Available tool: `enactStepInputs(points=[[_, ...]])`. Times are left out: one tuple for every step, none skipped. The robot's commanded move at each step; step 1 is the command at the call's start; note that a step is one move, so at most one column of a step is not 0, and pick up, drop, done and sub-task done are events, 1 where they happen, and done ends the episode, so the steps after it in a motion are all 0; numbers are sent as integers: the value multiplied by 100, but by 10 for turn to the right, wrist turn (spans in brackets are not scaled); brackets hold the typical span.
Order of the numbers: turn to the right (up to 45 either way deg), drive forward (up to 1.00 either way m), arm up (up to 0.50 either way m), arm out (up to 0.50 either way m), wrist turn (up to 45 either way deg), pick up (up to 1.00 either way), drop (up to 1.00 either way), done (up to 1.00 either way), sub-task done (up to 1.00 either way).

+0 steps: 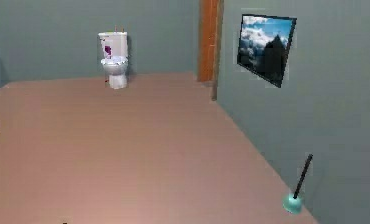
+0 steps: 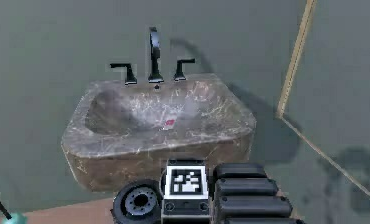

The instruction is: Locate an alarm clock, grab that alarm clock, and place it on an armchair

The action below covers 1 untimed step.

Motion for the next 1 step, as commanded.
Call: enactStepInputs(points=[[0,100,0,0,0,0,0,0,0]])
